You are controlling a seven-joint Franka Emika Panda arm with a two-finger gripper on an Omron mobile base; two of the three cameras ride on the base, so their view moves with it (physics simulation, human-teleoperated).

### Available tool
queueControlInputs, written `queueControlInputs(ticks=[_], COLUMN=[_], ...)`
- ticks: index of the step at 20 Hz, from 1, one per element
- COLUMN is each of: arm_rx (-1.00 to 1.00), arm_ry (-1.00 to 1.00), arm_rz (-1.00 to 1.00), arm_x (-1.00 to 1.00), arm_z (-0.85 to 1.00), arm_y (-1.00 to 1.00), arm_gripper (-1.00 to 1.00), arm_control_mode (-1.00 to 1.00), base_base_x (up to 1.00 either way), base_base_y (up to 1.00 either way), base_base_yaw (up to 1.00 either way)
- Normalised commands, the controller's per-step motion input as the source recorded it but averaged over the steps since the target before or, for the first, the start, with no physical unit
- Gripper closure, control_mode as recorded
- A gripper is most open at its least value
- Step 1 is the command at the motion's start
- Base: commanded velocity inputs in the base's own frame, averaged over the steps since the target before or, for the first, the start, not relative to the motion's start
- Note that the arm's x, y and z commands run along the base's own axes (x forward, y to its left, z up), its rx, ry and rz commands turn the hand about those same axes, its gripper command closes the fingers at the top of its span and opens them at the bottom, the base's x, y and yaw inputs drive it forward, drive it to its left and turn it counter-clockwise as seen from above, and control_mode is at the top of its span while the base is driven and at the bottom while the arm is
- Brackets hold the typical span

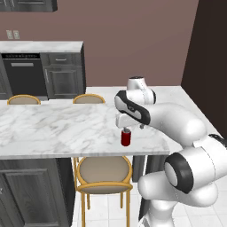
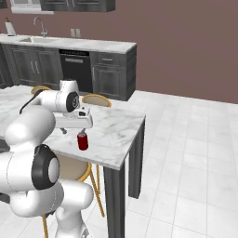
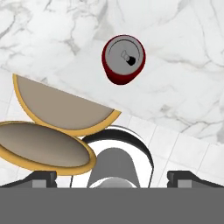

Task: Four empty soda cans are scattered around the kitchen. Gather all the cans and cluster them next to the stove for recycling.

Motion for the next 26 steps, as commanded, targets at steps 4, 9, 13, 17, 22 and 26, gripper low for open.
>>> queueControlInputs(ticks=[4,9,13,17,22,26], arm_rx=[0.00,0.00,0.00,0.00,0.00,0.00], arm_ry=[0.00,0.00,0.00,0.00,0.00,0.00], arm_rz=[0.00,0.00,0.00,0.01,0.01,0.01], arm_x=[0.13,0.12,0.12,0.12,0.13,0.12], arm_z=[-0.08,-0.10,-0.09,-0.10,-0.12,-0.13], arm_y=[0.00,0.00,0.00,0.00,0.01,0.02], arm_gripper=[-1.00,-1.00,-1.00,-1.00,-1.00,-1.00], arm_control_mode=[-1.00,-1.00,-1.00,-1.00,-1.00,-1.00], base_base_x=[0.00,0.00,0.00,0.00,0.00,0.00], base_base_y=[0.00,0.00,0.00,0.00,0.00,0.00], base_base_yaw=[0.00,0.00,0.00,0.00,0.00,0.00])
